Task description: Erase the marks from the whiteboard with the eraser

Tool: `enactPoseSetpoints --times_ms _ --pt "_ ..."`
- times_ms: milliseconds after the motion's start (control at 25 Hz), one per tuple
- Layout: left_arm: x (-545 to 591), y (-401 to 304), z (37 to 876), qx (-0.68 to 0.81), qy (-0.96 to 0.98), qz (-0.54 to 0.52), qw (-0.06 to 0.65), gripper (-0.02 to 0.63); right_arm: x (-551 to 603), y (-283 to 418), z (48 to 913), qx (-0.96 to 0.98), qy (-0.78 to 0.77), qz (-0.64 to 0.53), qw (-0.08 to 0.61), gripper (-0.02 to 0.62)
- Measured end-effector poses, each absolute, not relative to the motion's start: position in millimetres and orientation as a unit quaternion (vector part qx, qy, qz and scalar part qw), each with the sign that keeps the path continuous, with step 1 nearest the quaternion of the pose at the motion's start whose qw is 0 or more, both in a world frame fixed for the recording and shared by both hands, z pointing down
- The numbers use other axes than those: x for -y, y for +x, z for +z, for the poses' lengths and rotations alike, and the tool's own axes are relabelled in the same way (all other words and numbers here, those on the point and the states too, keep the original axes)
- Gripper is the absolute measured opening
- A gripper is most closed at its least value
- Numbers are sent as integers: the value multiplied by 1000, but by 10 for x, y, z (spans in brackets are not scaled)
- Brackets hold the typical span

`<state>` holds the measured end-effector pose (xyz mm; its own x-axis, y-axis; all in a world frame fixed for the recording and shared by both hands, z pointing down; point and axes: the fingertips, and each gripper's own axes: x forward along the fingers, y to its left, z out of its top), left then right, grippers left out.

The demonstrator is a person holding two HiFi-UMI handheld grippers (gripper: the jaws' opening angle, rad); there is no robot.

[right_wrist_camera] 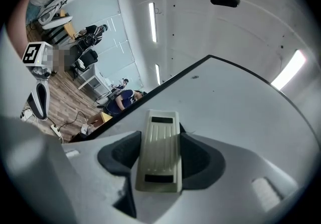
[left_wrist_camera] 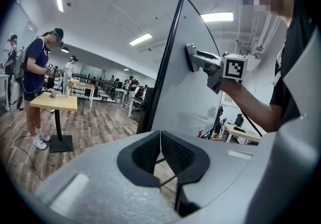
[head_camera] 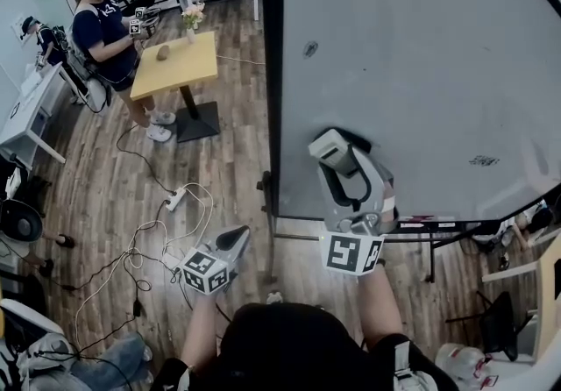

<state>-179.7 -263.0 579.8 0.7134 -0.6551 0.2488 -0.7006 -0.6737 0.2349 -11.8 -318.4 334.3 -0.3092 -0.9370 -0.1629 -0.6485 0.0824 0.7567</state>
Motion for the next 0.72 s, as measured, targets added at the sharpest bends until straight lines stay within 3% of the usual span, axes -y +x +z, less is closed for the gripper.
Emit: enactPoseSetpoints --times_ms 720 --pt "2606 -1973 5875 373 910 77 164 17 3256 -807 3942 732 492 -405 241 249"
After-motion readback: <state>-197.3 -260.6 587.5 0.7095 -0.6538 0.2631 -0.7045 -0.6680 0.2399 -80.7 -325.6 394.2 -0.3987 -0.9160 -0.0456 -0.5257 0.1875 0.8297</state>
